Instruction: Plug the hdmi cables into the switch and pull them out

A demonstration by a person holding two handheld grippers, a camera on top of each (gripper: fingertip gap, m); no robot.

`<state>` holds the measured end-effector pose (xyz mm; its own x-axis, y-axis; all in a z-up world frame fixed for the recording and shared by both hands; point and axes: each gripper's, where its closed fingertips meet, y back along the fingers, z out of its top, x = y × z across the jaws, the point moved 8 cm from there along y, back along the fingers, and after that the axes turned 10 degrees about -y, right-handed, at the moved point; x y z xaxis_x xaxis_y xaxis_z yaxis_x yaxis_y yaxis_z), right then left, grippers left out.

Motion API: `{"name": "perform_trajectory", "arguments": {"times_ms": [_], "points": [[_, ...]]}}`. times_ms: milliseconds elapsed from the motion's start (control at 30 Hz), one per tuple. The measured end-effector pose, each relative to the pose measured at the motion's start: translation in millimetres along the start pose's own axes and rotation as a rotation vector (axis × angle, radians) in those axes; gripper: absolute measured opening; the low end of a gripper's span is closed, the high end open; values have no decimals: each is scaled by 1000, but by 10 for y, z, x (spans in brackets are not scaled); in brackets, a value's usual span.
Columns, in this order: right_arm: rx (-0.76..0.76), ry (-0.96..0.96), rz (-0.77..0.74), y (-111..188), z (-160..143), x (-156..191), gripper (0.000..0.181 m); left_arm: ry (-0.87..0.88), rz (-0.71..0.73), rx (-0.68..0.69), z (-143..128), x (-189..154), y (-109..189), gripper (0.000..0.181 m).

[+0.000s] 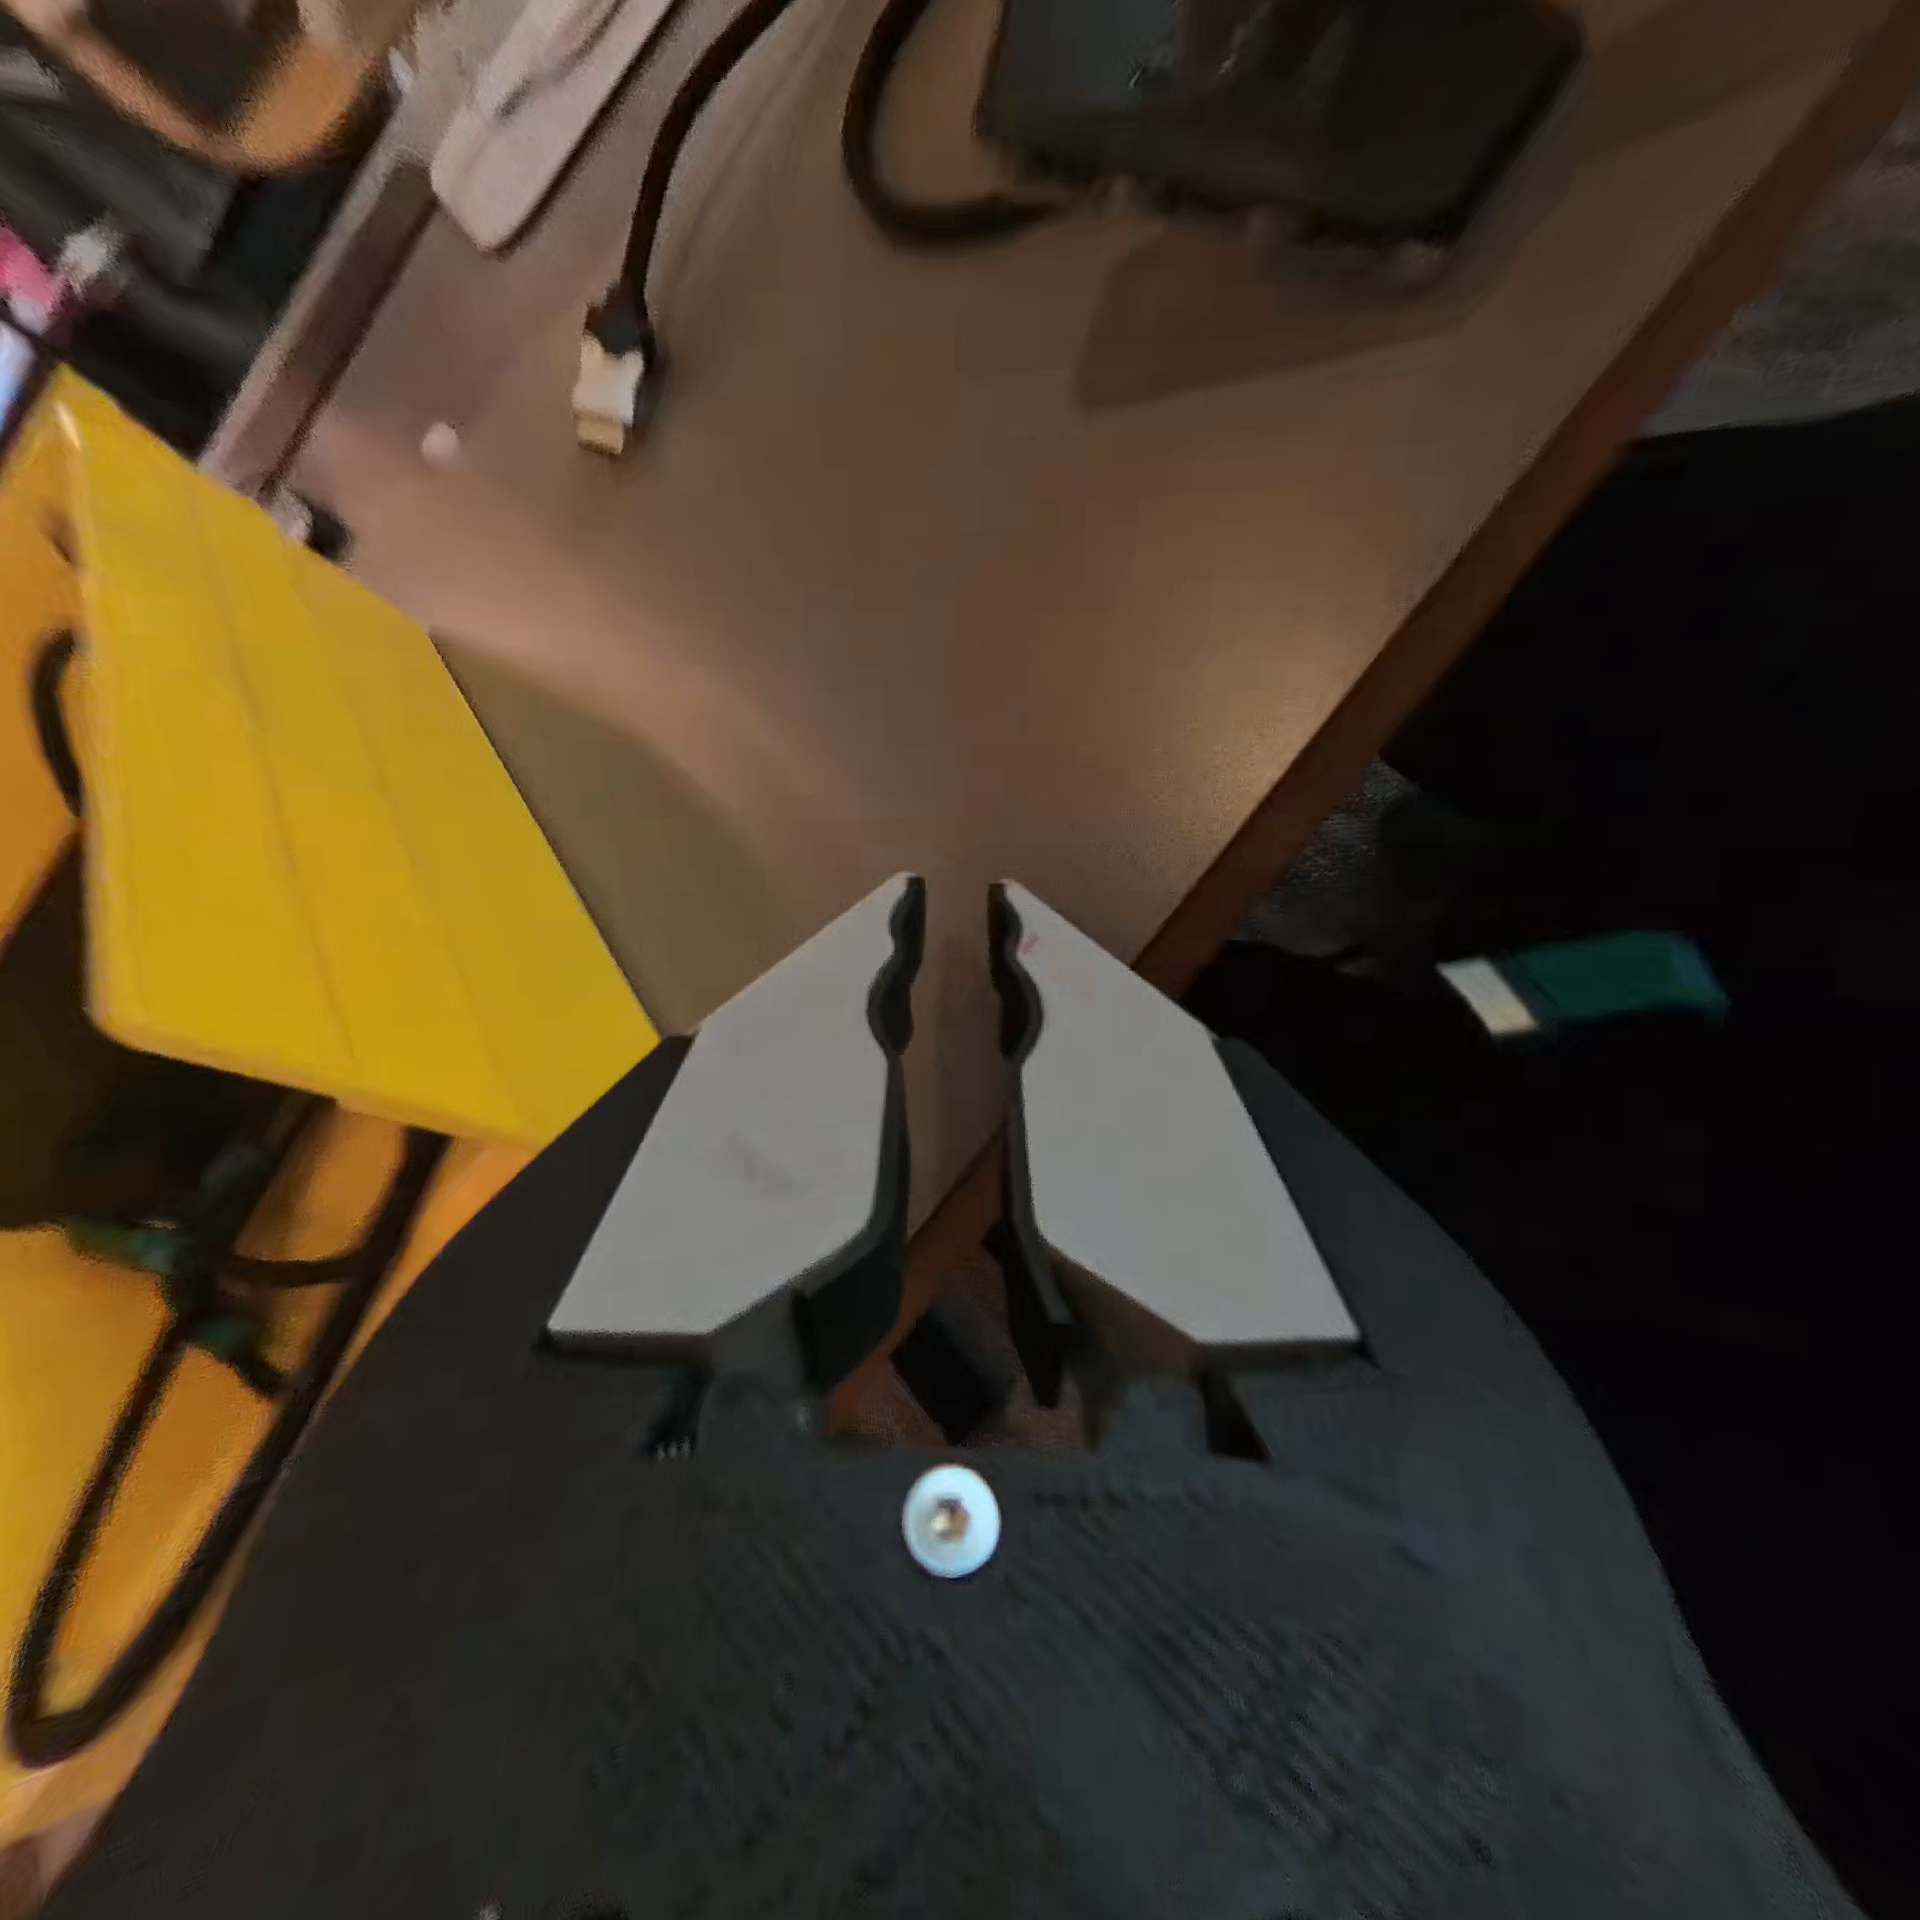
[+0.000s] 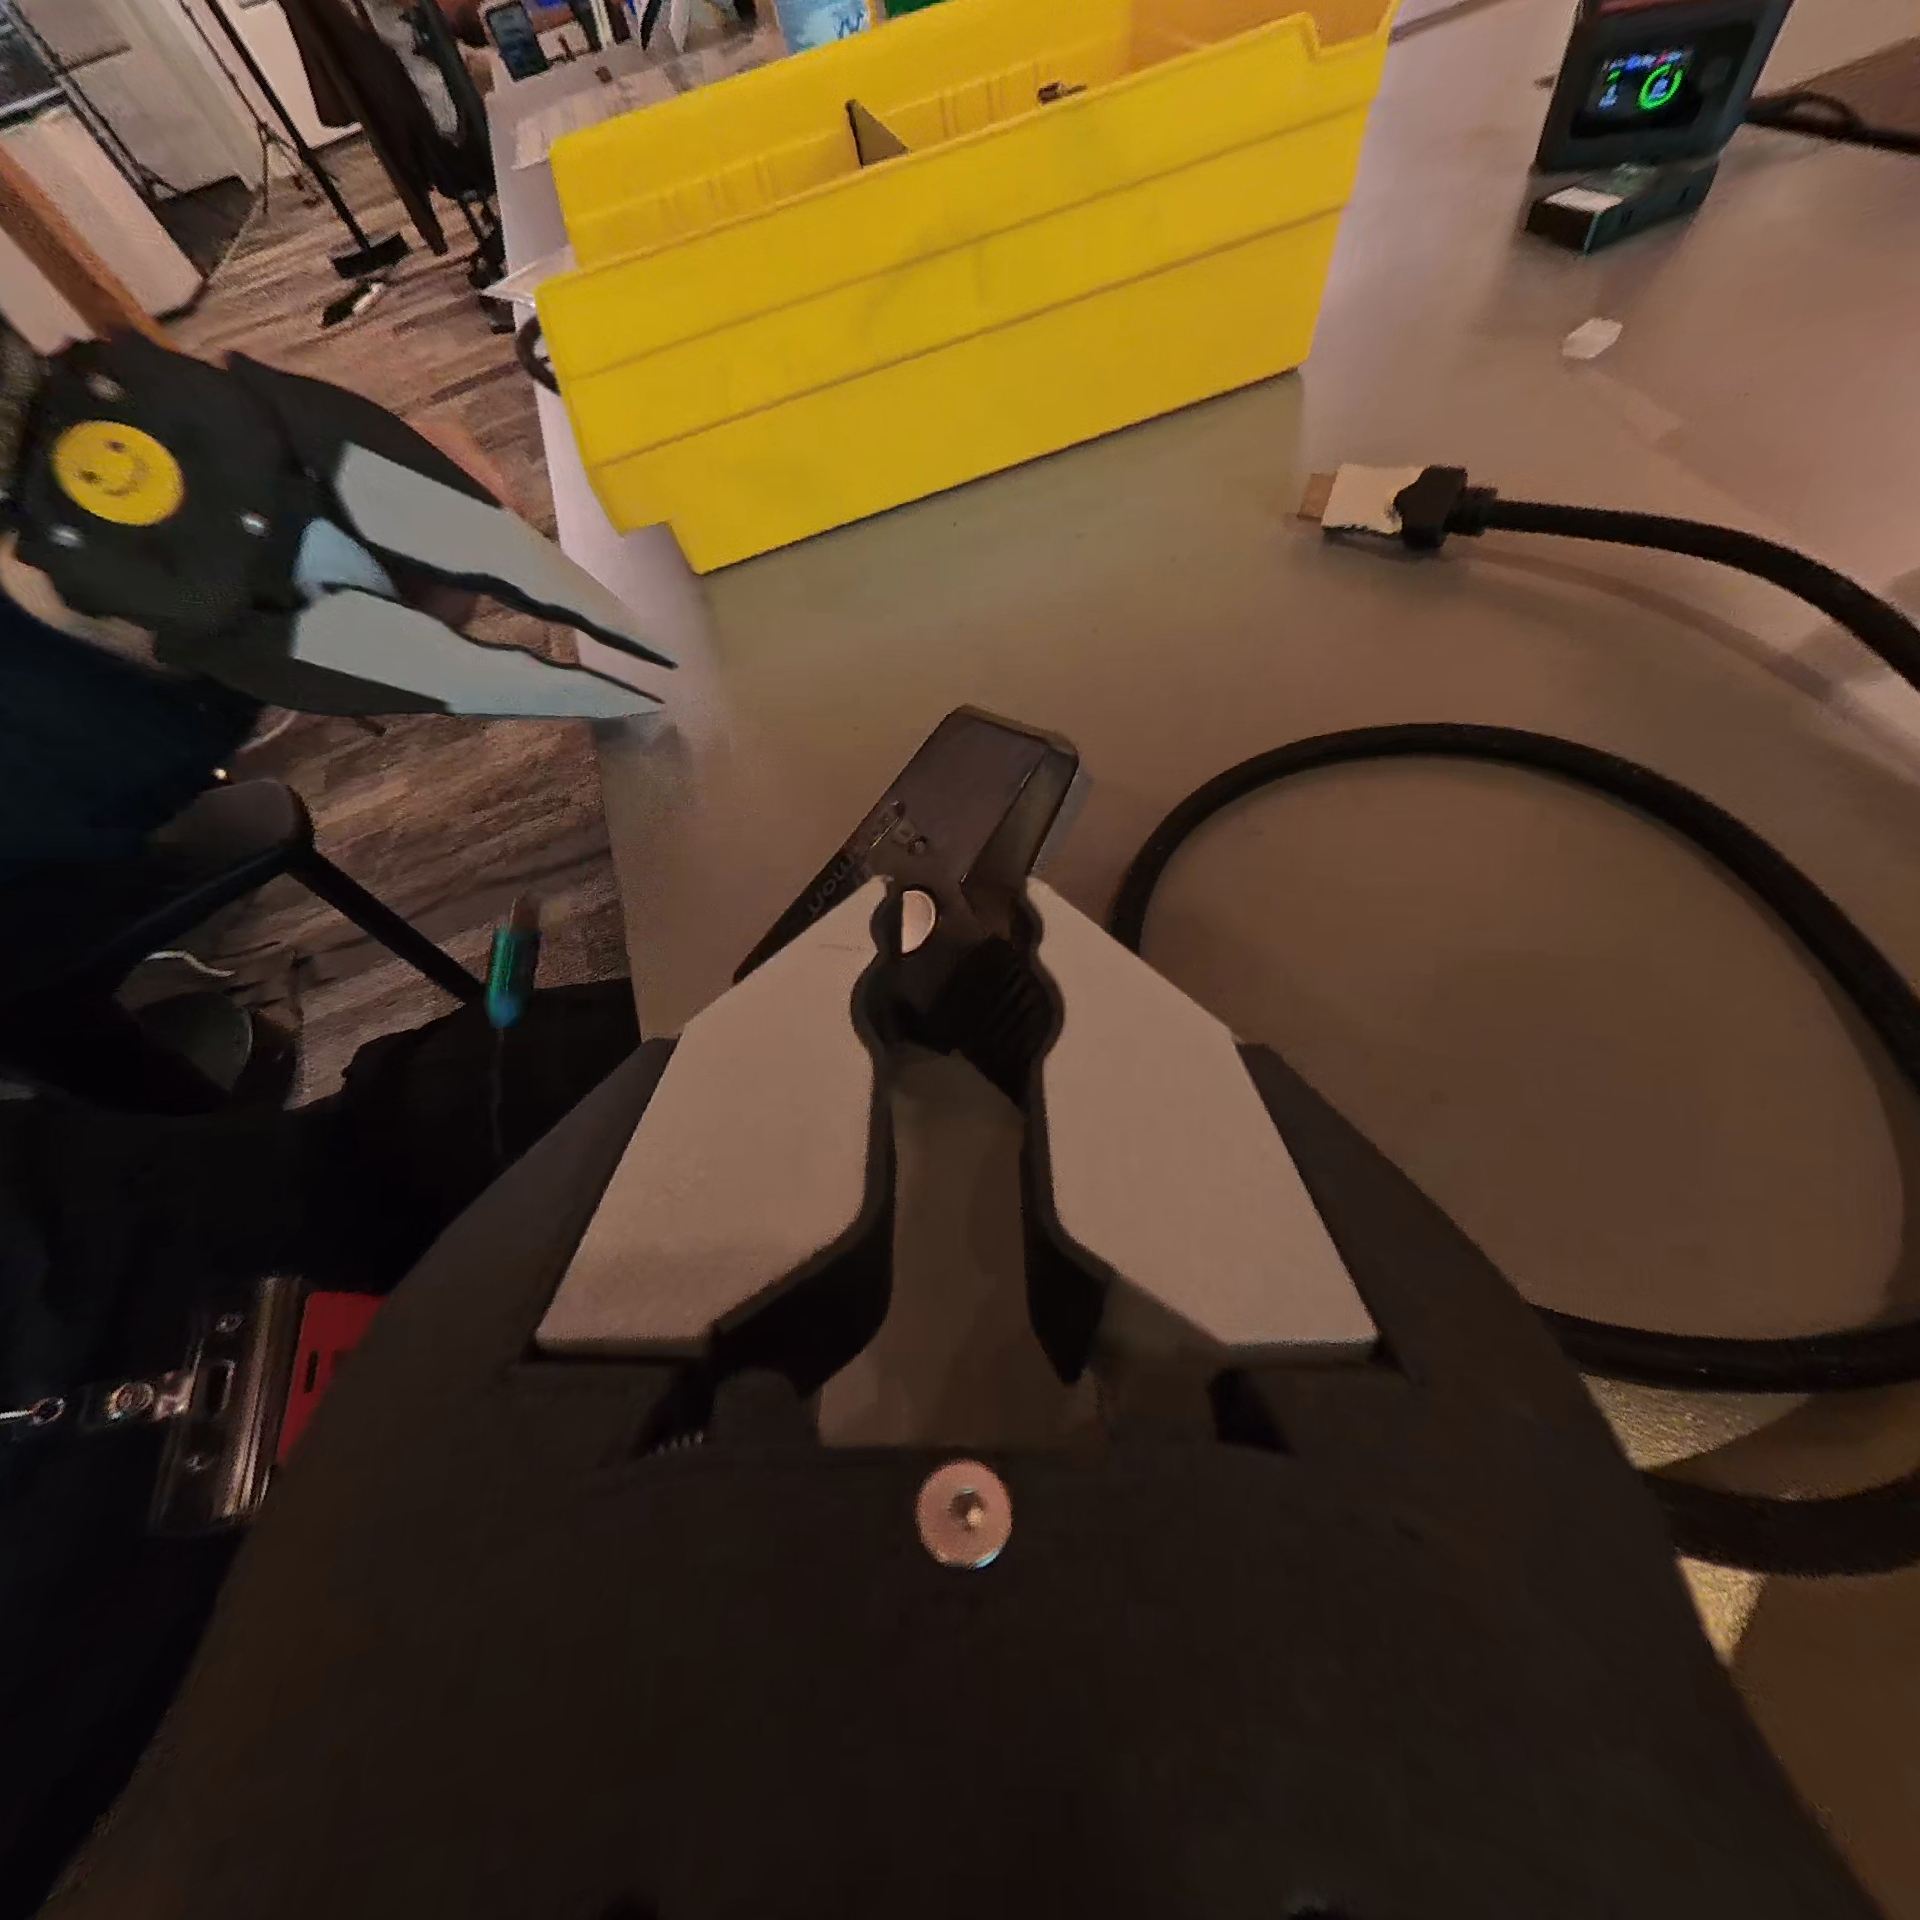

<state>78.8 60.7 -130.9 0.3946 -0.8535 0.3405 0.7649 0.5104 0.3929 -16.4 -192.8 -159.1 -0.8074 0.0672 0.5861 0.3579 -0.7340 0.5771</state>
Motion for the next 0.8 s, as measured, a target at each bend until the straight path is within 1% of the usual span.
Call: {"name": "perform_trajectory", "arguments": {"times_ms": [33, 67, 100, 133, 200, 233, 300, 333, 433, 533, 700, 800], "points": [[-1, 9, 5, 2, -1, 11, 19, 59, -1, -18, -18, -33, -46, 0], [-13, 27, 9, 14, 0, 31, 23, 81, -28, -64, -1, -79, -40, 0], [-28, 43, 11, 28, 2, 49, 24, 53, -75, -106, 21, -125, 7, 2], [-40, 52, 13, 42, 4, 59, 27, 35, -93, -137, 43, -140, 54, 17], [-47, 52, 28, 51, 7, 66, 29, 24, -158, -169, 76, -198, 112, 17], [-43, 44, 33, 48, 7, 60, 29, 14, -189, -187, 89, -238, 129, 20], [-34, 32, 43, 42, 6, 52, 29, -14, -218, -186, 75, -322, 111, 20], [-35, 35, 50, 45, 6, 59, 30, -26, -223, -182, 65, -359, 83, 29], [-45, 76, 60, 55, -3, 111, 32, -41, -225, -200, 73, -390, 80, 33], [-37, 124, 37, 40, -19, 154, 32, -20, -216, -202, 77, -370, 72, 27], [-10, 137, 39, 13, -32, 171, 32, -8, -103, -215, 47, -338, -13, 26], [-42, 146, 44, 44, -23, 181, 33, 5, -45, -302, 123, -427, -35, 26]]}}
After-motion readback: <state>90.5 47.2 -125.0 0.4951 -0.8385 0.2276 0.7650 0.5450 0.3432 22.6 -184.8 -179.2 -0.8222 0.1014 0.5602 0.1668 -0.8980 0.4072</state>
